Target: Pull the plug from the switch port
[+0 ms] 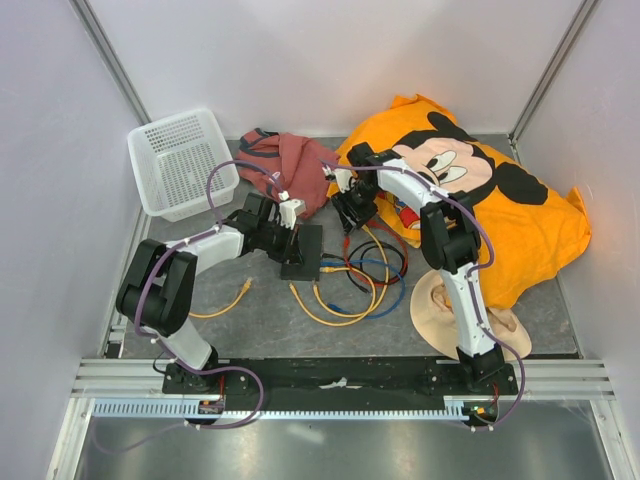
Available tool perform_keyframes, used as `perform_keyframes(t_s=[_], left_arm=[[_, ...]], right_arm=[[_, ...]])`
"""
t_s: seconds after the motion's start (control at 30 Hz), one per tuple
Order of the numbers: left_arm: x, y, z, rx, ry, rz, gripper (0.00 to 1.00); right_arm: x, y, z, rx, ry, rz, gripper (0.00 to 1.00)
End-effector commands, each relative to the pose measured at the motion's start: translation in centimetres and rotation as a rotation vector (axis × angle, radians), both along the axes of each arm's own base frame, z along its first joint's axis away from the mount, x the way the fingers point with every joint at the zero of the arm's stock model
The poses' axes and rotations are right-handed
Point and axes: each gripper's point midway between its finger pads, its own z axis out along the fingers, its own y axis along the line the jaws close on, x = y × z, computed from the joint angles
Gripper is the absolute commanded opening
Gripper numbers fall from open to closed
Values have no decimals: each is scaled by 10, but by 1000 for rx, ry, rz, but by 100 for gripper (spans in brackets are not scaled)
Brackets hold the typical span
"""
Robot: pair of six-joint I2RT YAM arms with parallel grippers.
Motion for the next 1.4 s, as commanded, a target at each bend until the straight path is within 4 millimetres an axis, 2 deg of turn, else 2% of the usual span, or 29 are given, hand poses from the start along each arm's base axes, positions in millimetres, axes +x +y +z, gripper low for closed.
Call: perform_keyframes(t_s=[0.0, 0.07, 0.17, 0.37, 0.5, 0.63, 0.77, 0.87, 1.13, 1.37], left_arm=[[2, 7, -1, 28, -24, 26, 6], [1, 7, 0, 28, -25, 25, 7], [2, 8, 0, 28, -25, 27, 7], [2, 8, -2, 32, -17, 27, 7], [3, 7, -3, 32, -10, 27, 7], [2, 7, -5, 35, -2, 25, 7], [1, 7, -8, 38, 7, 24, 7], [2, 8, -8, 41, 6, 28, 7], [2, 9, -11, 54, -2, 9, 7], [3, 8, -12, 56, 6, 8, 7]], right_arm=[[0, 27, 44, 196, -18, 64, 59], [-11, 47, 60, 327, 30, 115, 59], [-19, 59, 66, 386, 60, 160, 60], [-9, 64, 83, 411, 2, 179, 59], [-21, 73, 86, 480, 76, 177, 55], [-45, 79, 75, 511, 179, 188, 48], [-68, 76, 51, 458, 255, 191, 47], [-67, 74, 37, 408, 272, 144, 45], [-52, 76, 23, 375, 241, 119, 47], [-56, 68, -1, 321, 267, 116, 47]])
